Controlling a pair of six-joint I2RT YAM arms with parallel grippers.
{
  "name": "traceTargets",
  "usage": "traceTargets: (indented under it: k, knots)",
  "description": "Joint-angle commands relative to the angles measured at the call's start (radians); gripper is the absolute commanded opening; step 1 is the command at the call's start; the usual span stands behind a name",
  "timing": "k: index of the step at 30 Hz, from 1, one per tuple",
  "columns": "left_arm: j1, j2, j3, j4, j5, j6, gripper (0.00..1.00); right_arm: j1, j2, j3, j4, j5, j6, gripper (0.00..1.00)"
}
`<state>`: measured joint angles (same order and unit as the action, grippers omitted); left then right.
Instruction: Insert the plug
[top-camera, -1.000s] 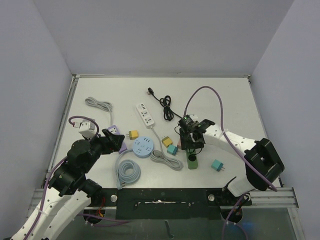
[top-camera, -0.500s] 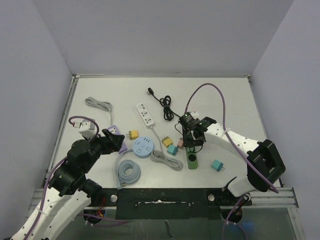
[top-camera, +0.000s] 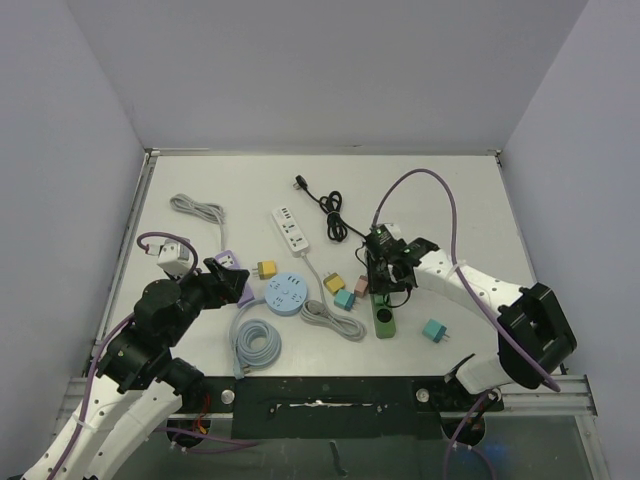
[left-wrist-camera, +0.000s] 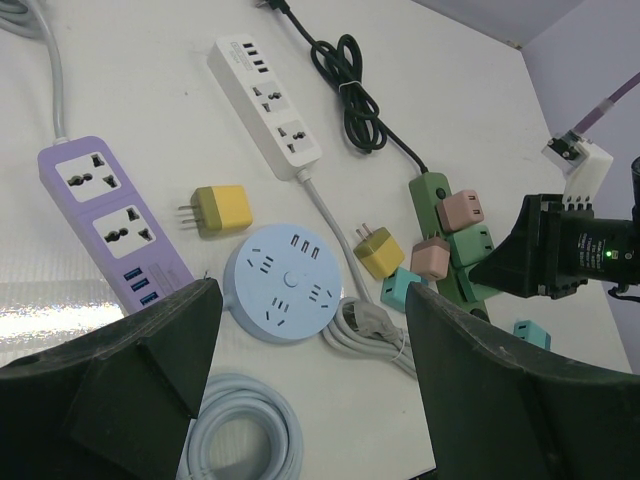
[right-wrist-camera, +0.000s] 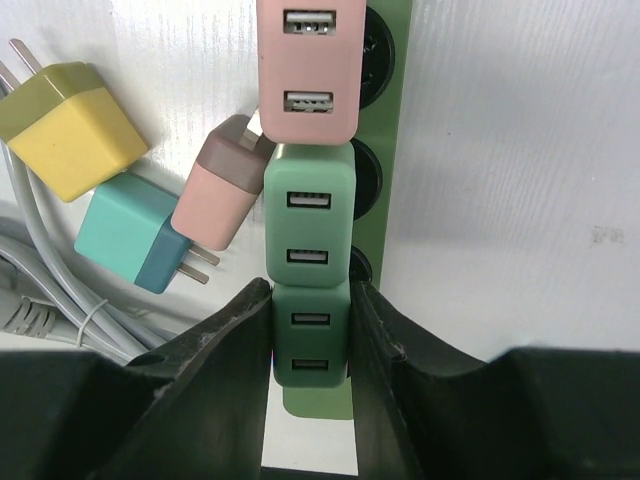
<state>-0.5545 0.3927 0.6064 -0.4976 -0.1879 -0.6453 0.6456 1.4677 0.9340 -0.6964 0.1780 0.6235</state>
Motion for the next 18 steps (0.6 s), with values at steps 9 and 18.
traceTargets:
  k: [9, 18]
  knots:
    - [0.002, -0.006, 0.008, 0.030, -0.016, 0.007, 0.73, 0.021, -0.009, 0.082, -0.118, 0.074, 0.028, 0.31]
    - [0.001, -0.010, 0.008, 0.029, -0.015, 0.005, 0.73, 0.031, 0.034, 0.114, -0.175, 0.043, 0.053, 0.45]
